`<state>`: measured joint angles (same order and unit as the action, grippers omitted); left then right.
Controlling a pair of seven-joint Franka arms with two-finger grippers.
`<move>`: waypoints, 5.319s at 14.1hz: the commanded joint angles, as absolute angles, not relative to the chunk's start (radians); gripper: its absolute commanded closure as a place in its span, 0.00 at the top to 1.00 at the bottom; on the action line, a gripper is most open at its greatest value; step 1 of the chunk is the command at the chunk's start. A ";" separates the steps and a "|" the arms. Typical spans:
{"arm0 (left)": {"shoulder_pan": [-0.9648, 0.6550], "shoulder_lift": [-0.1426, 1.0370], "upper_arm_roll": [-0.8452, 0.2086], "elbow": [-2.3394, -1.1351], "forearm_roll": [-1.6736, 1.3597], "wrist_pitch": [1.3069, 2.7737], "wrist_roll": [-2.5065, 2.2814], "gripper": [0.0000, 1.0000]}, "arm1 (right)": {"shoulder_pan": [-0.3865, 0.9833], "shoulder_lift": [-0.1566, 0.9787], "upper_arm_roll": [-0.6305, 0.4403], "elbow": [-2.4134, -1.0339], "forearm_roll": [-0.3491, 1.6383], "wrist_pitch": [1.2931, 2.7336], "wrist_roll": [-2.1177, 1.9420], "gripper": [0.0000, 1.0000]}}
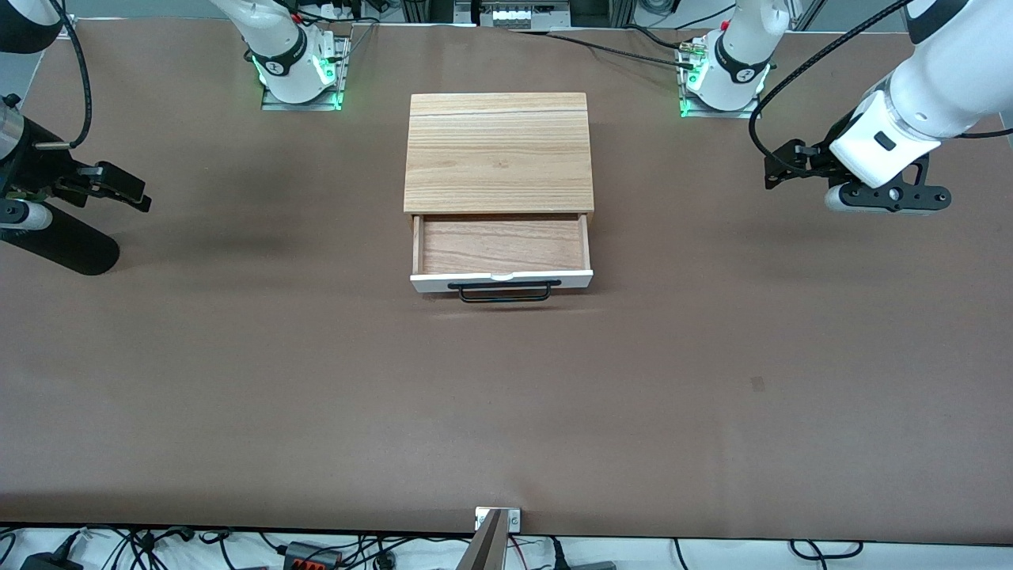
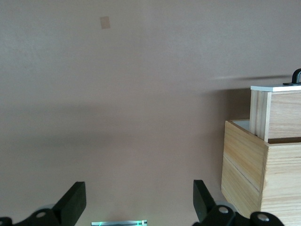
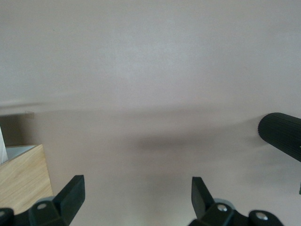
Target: Close drawer with both arms simultaneously
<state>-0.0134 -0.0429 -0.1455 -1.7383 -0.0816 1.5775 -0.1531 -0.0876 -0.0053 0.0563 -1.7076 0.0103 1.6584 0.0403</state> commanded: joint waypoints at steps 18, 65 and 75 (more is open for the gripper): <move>-0.054 0.130 -0.189 -1.568 -0.087 1.571 -0.198 1.00 | -0.002 0.044 0.060 -1.690 0.012 1.637 0.066 1.00; -0.345 0.612 -0.207 -1.451 -0.101 1.819 -0.370 1.00 | 0.414 0.517 0.060 -1.709 0.256 2.114 0.255 1.00; -0.380 0.635 -0.209 -1.454 -0.161 1.675 -0.373 1.00 | 0.431 0.515 0.060 -1.709 0.256 1.959 0.259 1.00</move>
<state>-0.3633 0.6218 -0.2083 -1.4638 -0.1343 1.7088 -0.3674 0.4201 0.5315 0.0639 -1.7015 0.2545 2.0033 0.2409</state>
